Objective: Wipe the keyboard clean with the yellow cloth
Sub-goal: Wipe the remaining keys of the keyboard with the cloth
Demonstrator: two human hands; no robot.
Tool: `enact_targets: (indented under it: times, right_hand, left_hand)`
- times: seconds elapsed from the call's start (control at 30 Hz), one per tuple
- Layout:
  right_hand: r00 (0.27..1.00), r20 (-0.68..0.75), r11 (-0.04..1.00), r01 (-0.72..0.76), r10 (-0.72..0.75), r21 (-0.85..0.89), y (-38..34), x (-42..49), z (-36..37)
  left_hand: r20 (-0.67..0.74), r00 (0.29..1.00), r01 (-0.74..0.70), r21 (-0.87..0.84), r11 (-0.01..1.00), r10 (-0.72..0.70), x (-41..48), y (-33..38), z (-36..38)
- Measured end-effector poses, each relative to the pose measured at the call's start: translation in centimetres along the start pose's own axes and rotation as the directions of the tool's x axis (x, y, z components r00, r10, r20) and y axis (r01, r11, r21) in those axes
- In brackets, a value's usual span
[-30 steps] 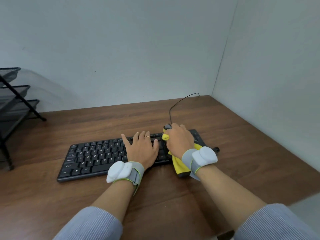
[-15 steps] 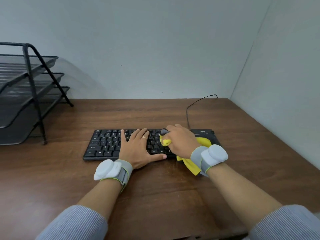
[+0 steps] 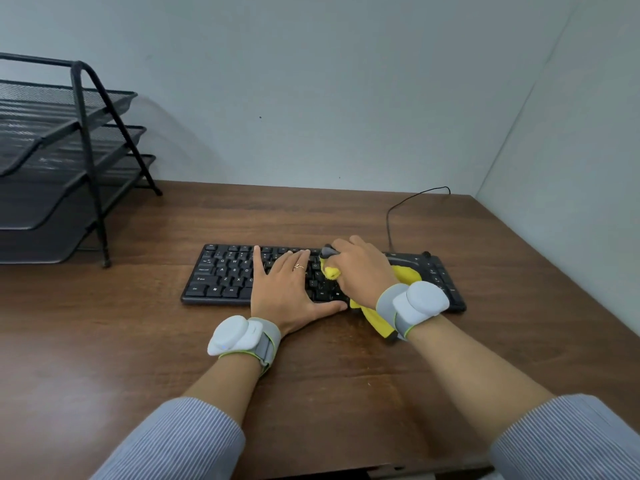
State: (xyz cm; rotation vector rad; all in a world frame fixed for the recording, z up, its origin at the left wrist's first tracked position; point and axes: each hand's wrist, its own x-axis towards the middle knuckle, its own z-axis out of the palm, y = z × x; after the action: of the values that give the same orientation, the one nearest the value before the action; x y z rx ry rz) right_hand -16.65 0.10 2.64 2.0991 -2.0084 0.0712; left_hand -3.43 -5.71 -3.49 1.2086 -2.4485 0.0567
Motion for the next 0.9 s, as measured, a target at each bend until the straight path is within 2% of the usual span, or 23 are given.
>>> enact_targets:
  times: [0.13,0.3,0.43,0.53,0.63,0.7,0.9]
  right_hand:
    - [0.999,0.019,0.999,0.049,-0.049,0.022,-0.3,-0.2,0.1]
    - [1.000,0.010,1.000,-0.030,0.030,0.005,0.0,0.0,0.3]
    - [0.999,0.033,0.998,-0.005,0.003,0.065,0.4,-0.7,0.5]
    - [0.981,0.005,0.976,-0.192,0.193,0.106,2.0,-1.8,0.8]
    - [0.907,-0.042,0.905,-0.412,0.418,0.106,3.1,-2.7,1.4]
    - [0.886,-0.060,0.886,-0.453,0.460,0.098,2.9,-2.7,1.6]
    - [0.885,-0.071,0.885,-0.450,0.459,0.117,2.3,-1.5,2.1]
  left_hand:
    - [0.001,1.000,0.002,-0.001,1.000,-0.002,0.1,0.0,0.1]
    - [0.012,1.000,-0.010,0.020,1.000,0.010,0.1,0.0,0.2]
    - [0.015,1.000,-0.012,-0.001,1.000,0.012,0.1,-0.1,0.4]
    - [0.032,0.999,-0.013,-0.002,1.000,0.013,0.1,-0.2,0.6]
    - [0.044,0.999,-0.010,-0.002,1.000,0.010,0.1,-0.2,0.7]
    - [0.043,0.999,-0.010,-0.004,1.000,0.010,0.1,-0.2,0.8]
    - [0.021,1.000,-0.010,-0.003,1.000,0.010,0.1,-0.4,1.0]
